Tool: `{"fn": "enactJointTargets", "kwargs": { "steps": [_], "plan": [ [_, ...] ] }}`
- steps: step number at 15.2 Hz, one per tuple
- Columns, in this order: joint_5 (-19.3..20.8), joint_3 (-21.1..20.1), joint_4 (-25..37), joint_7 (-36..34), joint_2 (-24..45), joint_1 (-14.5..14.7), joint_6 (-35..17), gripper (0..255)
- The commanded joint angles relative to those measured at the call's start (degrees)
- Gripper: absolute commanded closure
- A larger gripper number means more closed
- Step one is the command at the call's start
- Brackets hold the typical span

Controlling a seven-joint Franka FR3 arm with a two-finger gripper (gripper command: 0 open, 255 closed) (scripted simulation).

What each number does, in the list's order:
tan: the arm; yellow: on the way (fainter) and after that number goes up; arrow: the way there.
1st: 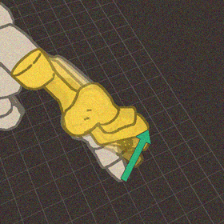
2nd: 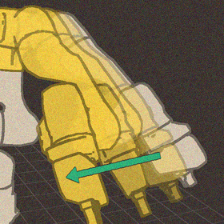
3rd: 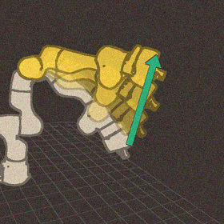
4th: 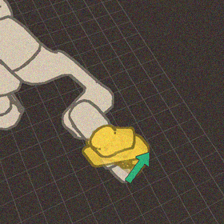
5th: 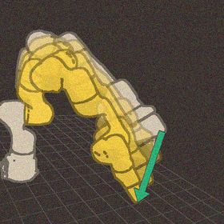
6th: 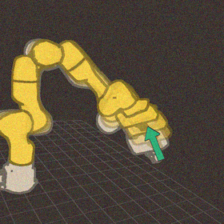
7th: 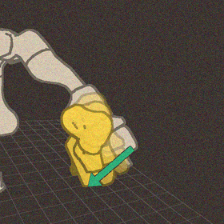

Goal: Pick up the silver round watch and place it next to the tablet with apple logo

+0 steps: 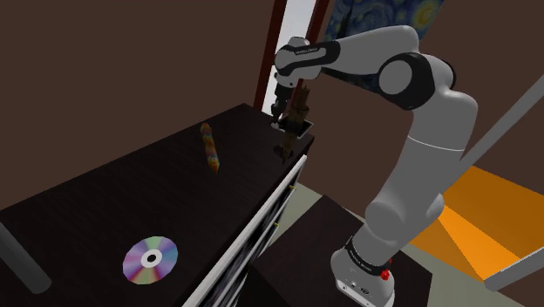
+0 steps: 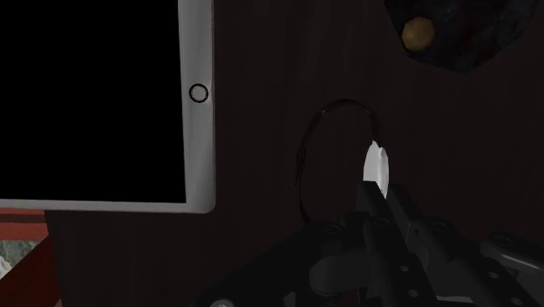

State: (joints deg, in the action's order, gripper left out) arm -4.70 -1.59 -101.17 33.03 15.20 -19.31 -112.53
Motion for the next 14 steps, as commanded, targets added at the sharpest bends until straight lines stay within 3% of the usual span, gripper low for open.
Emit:
{"fn": "enactJointTargets", "kwargs": {
  "steps": [1, 7, 14],
  "plan": [
    [0.0, 0.0, -1.1, 0.1, 0.4, 0.0, -1.5, 255],
    [-0.1, 0.0, -3.5, 0.4, 2.1, 0.1, -5.6, 255],
    [-0.1, 0.0, -3.4, 0.4, 2.1, 0.1, -5.6, 255]
  ]
}}
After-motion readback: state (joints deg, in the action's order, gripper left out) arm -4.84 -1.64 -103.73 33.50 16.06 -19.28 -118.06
